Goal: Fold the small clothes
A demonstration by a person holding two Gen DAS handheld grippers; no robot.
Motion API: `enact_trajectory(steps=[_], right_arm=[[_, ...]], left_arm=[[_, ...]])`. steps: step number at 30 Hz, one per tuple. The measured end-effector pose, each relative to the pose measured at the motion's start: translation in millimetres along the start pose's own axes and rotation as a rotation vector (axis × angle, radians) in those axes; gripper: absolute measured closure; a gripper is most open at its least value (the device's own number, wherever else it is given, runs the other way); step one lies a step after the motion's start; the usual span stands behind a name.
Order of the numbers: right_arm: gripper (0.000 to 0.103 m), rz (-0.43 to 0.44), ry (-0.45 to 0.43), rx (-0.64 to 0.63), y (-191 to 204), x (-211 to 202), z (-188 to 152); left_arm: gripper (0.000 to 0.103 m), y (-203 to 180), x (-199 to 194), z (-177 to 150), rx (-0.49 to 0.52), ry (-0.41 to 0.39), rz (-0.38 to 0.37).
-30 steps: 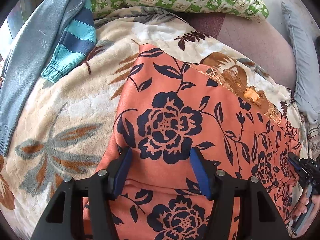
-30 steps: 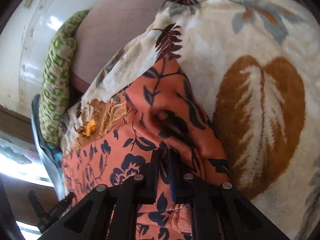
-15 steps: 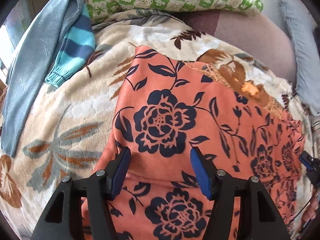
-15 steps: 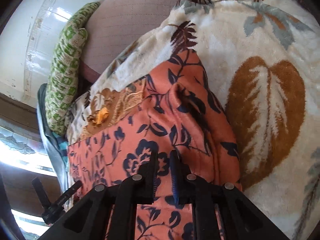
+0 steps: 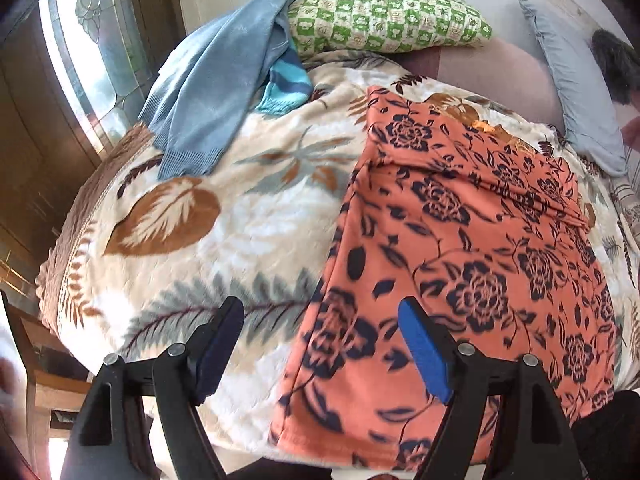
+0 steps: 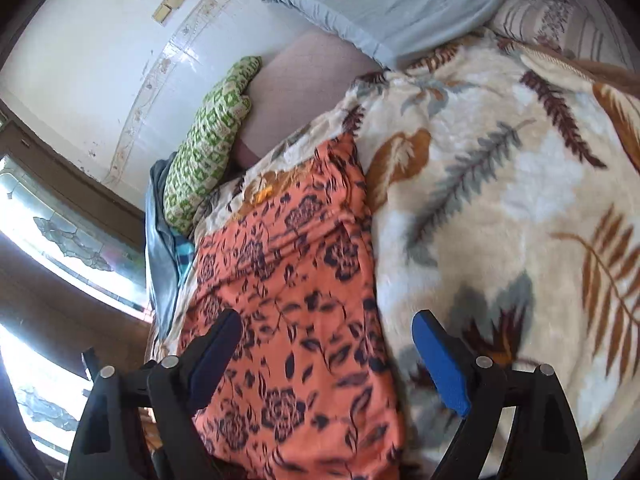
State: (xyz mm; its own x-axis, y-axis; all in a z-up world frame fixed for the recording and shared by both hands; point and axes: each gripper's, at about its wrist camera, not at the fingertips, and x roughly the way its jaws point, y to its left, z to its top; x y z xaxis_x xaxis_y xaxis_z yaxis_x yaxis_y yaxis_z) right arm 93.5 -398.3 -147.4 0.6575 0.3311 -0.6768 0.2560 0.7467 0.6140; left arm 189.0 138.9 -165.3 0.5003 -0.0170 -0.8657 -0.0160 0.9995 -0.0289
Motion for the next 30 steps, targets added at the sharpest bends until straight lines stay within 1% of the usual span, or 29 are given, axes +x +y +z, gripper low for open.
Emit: enact_trajectory(steps=[2, 4, 6, 7, 10, 13, 15, 16, 17, 18, 19, 20, 21, 22, 24, 25, 26, 28, 30], right_arm=[[0.019, -0.014, 0.043, 0.015, -8.5, -3.1, -18.8], [0.024, -0.008, 0.103, 0.051, -16.8, 4.3, -31.8], [0.031, -0.006, 0.15, 0.078, -21.5, 15.8, -39.8], [0.033, -0.018, 0.172, 0.087, -24.3, 22.6, -45.1], [0.034, -0.065, 0.226, 0.112, -32.3, 36.8, -60.7], [0.034, -0.084, 0.29, 0.136, -36.7, 49.8, -75.9], [0.035, -0.106, 0.302, 0.122, -34.3, 55.6, -83.5], [0.038, -0.108, 0.304, 0.122, -32.6, 59.0, -86.3], [0.048, -0.112, 0.307, 0.121, -31.9, 61.8, -87.8], [0.055, -0.126, 0.304, 0.111, -30.8, 63.4, -89.1], [0.068, -0.144, 0.299, 0.092, -28.6, 64.3, -89.5], [0.074, -0.149, 0.295, 0.077, -25.7, 64.8, -89.3], [0.084, -0.135, 0.29, 0.071, -22.6, 64.4, -89.1], [0.087, -0.116, 0.285, 0.069, -20.0, 63.4, -88.1], [0.088, -0.098, 0.271, 0.043, -12.6, 61.5, -84.2], [0.088, -0.097, 0.268, 0.029, -9.6, 62.4, -82.5], [0.088, -0.102, 0.275, 0.028, -9.1, 65.1, -81.8], [0.088, -0.106, 0.298, 0.053, -14.7, 73.9, -82.0], [0.088, -0.089, 0.304, 0.055, -17.7, 78.2, -83.1]], left_arm=[[0.023, 20.4, -4.2, -13.8, -0.061, 0.027, -0.039], [0.023, 35.9, -6.5, -23.1, -0.127, 0.044, -0.056], [0.023, 46.5, -7.4, -28.4, -0.155, 0.055, -0.089], [0.023, 49.4, -7.5, -31.3, -0.167, 0.06, -0.099], [0.023, 51.0, -4.9, -36.6, -0.177, 0.087, -0.131], [0.023, 48.9, -2.0, -41.9, -0.169, 0.116, -0.156], [0.023, 49.5, 0.9, -42.5, -0.169, 0.13, -0.161], [0.023, 51.1, 2.5, -41.7, -0.174, 0.132, -0.163], [0.023, 51.7, 4.7, -41.0, -0.175, 0.137, -0.169], [0.023, 52.5, 7.1, -40.1, -0.173, 0.146, -0.176], [0.023, 52.1, 8.8, -38.8, -0.166, 0.154, -0.182], [0.023, 50.0, 9.3, -37.7, -0.153, 0.154, -0.189], [0.023, 47.1, 9.5, -36.3, -0.135, 0.152, -0.192], [0.024, 44.9, 10.4, -34.6, -0.115, 0.15, -0.186], [0.037, 42.6, 16.0, -31.8, -0.085, 0.154, -0.171], [0.052, 42.1, 22.3, -31.1, -0.071, 0.173, -0.166], [0.062, 42.5, 31.1, -31.2, -0.061, 0.203, -0.157], [0.067, 45.6, 46.2, -35.4, -0.068, 0.257, -0.143], [0.067, 45.6, 52.6, -40.5, -0.063, 0.278, -0.179]])
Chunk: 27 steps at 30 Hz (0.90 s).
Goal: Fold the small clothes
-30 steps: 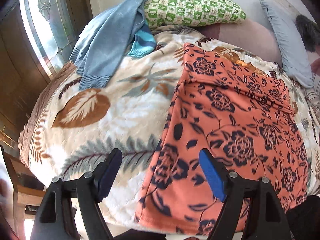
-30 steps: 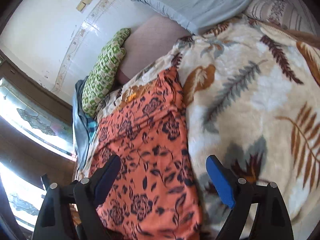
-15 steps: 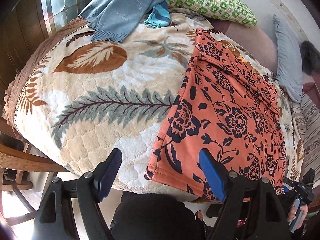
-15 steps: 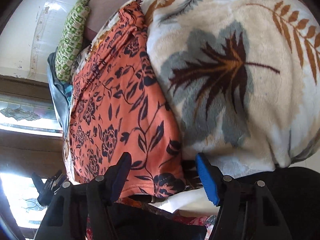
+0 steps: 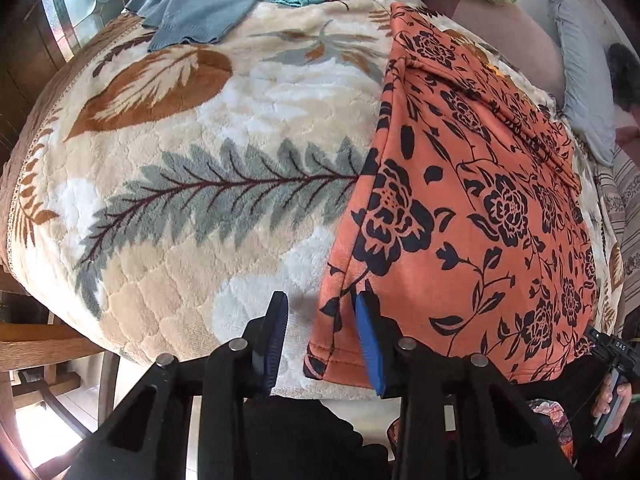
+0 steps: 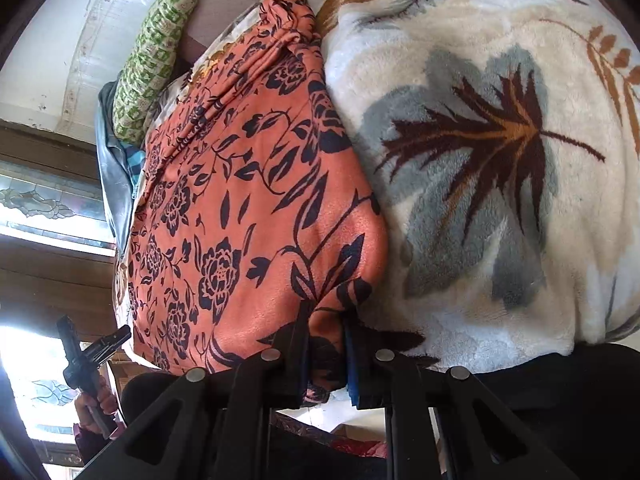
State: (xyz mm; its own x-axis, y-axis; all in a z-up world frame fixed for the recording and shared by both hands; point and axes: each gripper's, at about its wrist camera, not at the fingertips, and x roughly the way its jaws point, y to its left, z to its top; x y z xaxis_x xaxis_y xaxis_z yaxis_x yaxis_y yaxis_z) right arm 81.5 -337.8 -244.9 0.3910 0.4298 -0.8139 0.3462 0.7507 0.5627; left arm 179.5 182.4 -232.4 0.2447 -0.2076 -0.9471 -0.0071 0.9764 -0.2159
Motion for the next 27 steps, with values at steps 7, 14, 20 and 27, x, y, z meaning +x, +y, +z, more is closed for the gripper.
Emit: enact_trajectory(steps=[7, 14, 20, 27], right_arm=[[0.084, 0.081, 0.009, 0.036, -11.5, 0.6, 2.2], [0.084, 0.078, 0.008, 0.03, -11.2, 1.4, 1.7], [0.093, 0.014, -0.031, -0.123, 16.6, -6.2, -3.0], [0.094, 0.237, -0.097, -0.08, 29.9, -49.4, 20.1]], left_arm=[[0.066, -21.1, 11.5, -7.9, 0.059, 0.065, -0.028], [0.087, -12.9, 12.5, -3.6, 0.003, 0.085, -0.036], [0.095, -8.8, 7.2, -3.4, -0.022, 0.081, -0.103], [0.095, 3.9, -30.3, 19.5, -0.081, 0.016, -0.278]])
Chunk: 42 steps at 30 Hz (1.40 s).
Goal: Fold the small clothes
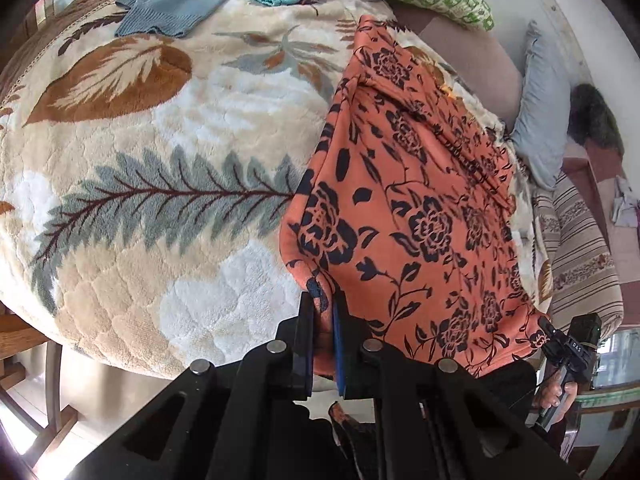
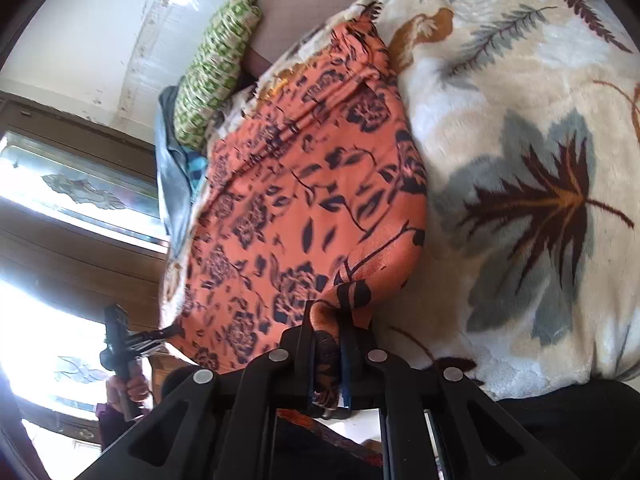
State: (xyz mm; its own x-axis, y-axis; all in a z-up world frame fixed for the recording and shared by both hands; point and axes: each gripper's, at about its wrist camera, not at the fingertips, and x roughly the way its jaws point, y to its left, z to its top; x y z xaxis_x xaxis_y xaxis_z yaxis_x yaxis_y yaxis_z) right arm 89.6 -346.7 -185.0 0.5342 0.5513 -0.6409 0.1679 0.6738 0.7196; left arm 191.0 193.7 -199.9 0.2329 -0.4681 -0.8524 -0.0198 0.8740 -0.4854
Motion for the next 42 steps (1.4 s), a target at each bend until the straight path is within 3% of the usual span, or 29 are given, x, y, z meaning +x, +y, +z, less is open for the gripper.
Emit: enact_trajectory(steps=[3, 11, 16, 19, 22, 25, 27, 29, 30, 33, 35, 38, 42], right_arm=[[0.094, 0.064, -0.053, 0.013, 11.6, -19.3, 22.5], [0.094, 0.102, -0.144, 0.003, 38.1, -29.2, 104.7], [0.094, 0.101, -0.178, 0.044, 36.7, 2.9, 182.8], [0.094, 0.066, -0.194, 0.076, 27.8, 35.5, 232.9], [0.094, 0.049, -0.217, 0.145, 3.3, 70.7, 272.9], [0.094, 0.058, -0.231, 0.203, -21.7, 90.1, 284.7], [0.094, 0.056, -0.25, 0.198, -35.3, 90.6, 275.4], [0.094, 0.07, -0.274, 0.213, -49.9, 87.2, 259.6], [0.094, 0.078, -0.274, 0.241, -56.4, 86.0, 255.0], [0.094, 0.104, -0.274, 0.258, -53.4, 79.2, 253.8], [0.094, 0.102, -0.291, 0.215, -39.8, 72.4, 250.1], [0.094, 0.11, -0.298, 0.189, -28.9, 69.5, 242.8], [0.094, 0.1, -0.306, 0.185, -28.5, 67.0, 229.3]], left_arm=[[0.095, -6.3, -19.8, 17.9, -0.006, -0.037, -0.068], [0.098, -42.4, -41.5, 106.8, 0.033, -0.104, -0.096], [0.099, -51.8, -31.4, 193.2, -0.013, -0.139, -0.109], [0.099, -62.2, -9.4, 246.8, -0.02, -0.148, -0.081], [0.099, -69.2, 8.1, 272.3, -0.014, -0.156, -0.079], [0.095, -73.7, 17.6, 247.3, 0.033, -0.144, -0.051], [0.084, -68.3, 25.7, 211.7, 0.064, -0.099, -0.002], [0.059, -55.6, 31.4, 171.2, 0.033, -0.064, 0.051], [0.054, -50.3, 35.1, 151.0, -0.003, -0.028, 0.074], [0.051, -42.8, 37.2, 98.7, -0.104, -0.001, 0.053], [0.043, -47.7, 34.5, 73.7, -0.138, -0.02, 0.03], [0.032, -61.0, 31.4, 52.6, -0.166, -0.081, -0.026], [0.021, -83.6, 39.0, 37.0, -0.146, -0.111, -0.026]])
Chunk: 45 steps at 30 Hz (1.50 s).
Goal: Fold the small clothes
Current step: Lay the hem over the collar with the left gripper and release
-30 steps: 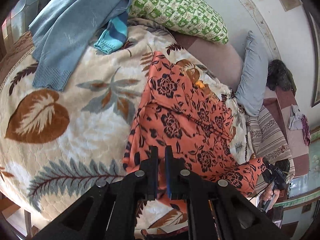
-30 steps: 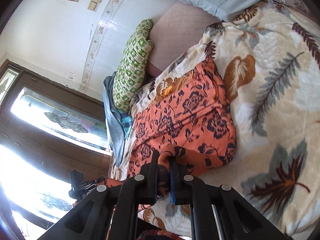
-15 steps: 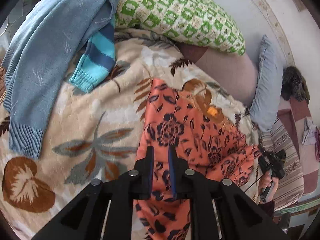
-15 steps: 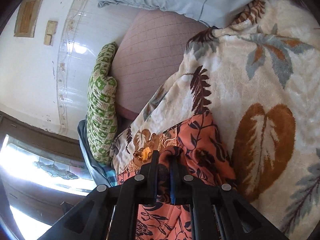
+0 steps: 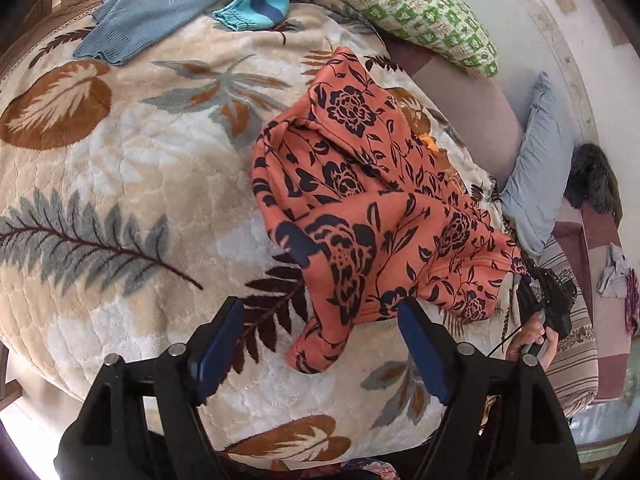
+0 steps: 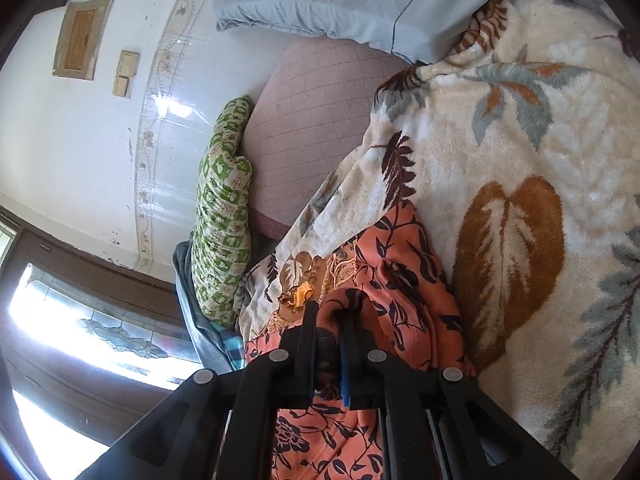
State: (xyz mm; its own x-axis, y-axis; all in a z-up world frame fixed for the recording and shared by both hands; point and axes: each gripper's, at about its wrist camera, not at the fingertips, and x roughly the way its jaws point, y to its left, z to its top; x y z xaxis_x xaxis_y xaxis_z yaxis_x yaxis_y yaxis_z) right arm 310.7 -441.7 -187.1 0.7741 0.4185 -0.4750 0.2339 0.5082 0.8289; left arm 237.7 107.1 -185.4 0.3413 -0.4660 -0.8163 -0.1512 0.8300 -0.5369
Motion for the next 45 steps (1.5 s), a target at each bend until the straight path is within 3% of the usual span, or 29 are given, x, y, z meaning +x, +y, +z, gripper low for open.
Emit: enact_trajectory(steps=[4, 5, 6, 7, 8, 11, 13, 18, 21, 25, 28, 31, 34, 35, 37, 38, 39, 41, 43, 45], right_arm=[[0.094, -0.012, 0.008, -0.01, -0.2, -1.0, -4.9], [0.094, -0.01, 0.011, -0.011, -0.2, -0.8, -5.6], [0.094, -0.008, 0.013, -0.012, 0.4, -0.6, -6.1], [0.094, -0.007, 0.015, -0.017, 1.9, -0.5, -5.9], [0.094, -0.007, 0.016, -0.023, 3.7, -0.4, -5.3], [0.094, -0.002, 0.01, -0.047, 11.2, -2.1, 0.9], [0.094, 0.006, -0.001, -0.057, 15.5, -3.3, 7.9], [0.094, 0.011, -0.035, -0.042, 16.4, 0.8, 30.1], [0.094, 0.013, -0.057, 0.0, 9.7, 11.1, 46.0], [0.094, 0.016, -0.089, 0.065, -1.7, 30.3, 63.3], [0.09, -0.054, -0.037, 0.148, -18.2, 48.8, 68.0], [0.089, -0.081, -0.022, 0.175, -28.7, 48.7, 70.8], [0.088, -0.077, -0.095, 0.124, -19.4, 23.3, 74.6], [0.086, -0.065, -0.128, 0.107, -14.7, 12.0, 75.3], [0.061, -0.05, -0.196, 0.084, -5.8, -9.1, 74.5], [0.029, -0.042, -0.24, 0.071, -0.4, -18.4, 71.1], [0.023, -0.033, -0.265, 0.041, 6.9, -23.1, 66.3], [0.024, -0.009, -0.155, -0.06, 28.7, -8.8, 55.7], [0.03, -0.023, -0.041, -0.188, 56.0, 17.7, 30.1], [0.051, -0.062, 0.109, -0.349, 83.0, 55.0, -11.8]], left_arm=[[0.022, -2.9, 24.2, 1.4, -0.004, -0.032, 0.01], [0.031, -3.8, 31.4, 1.3, 0.008, -0.028, 0.004], [0.043, -5.7, 39.6, 0.1, 0.02, -0.016, 0.005], [0.076, -7.9, 49.0, -1.7, 0.036, 0.019, 0.004], [0.098, -11.1, 58.2, -3.2, 0.055, 0.062, 0.001], [0.097, -25.6, 62.2, -2.7, 0.116, 0.099, -0.031], [0.097, -38.6, 49.4, 11.4, 0.148, 0.085, -0.111], [0.097, -69.2, 18.8, 92.1, 0.16, 0.012, -0.241], [0.097, -80.0, 26.8, 155.4, 0.139, -0.022, -0.226], [0.097, -76.0, 69.5, 226.8, 0.083, -0.002, -0.177], [0.093, -40.6, 114.3, 244.8, -0.109, 0.069, -0.107], [0.061, -9.8, 137.4, 235.6, -0.23, 0.064, -0.18], [0.056, 2.0, 126.9, 220.0, -0.257, -0.021, -0.282], [0.044, 3.4, 117.1, 216.9, -0.256, -0.068, -0.315], [0.029, 6.6, 89.4, 206.6, -0.263, -0.2, -0.353], [0.027, 6.4, 72.7, 198.8, -0.256, -0.276, -0.36], [0.026, 3.9, 57.2, 188.0, -0.231, -0.342, -0.354], [0.018, -2.1, 34.4, 164.8, -0.171, -0.431, -0.309], [0.017, -5.7, 27.8, 144.7, -0.133, -0.454, -0.286], [0.017, -7.2, 35.5, 132.6, -0.13, -0.423, -0.24]])
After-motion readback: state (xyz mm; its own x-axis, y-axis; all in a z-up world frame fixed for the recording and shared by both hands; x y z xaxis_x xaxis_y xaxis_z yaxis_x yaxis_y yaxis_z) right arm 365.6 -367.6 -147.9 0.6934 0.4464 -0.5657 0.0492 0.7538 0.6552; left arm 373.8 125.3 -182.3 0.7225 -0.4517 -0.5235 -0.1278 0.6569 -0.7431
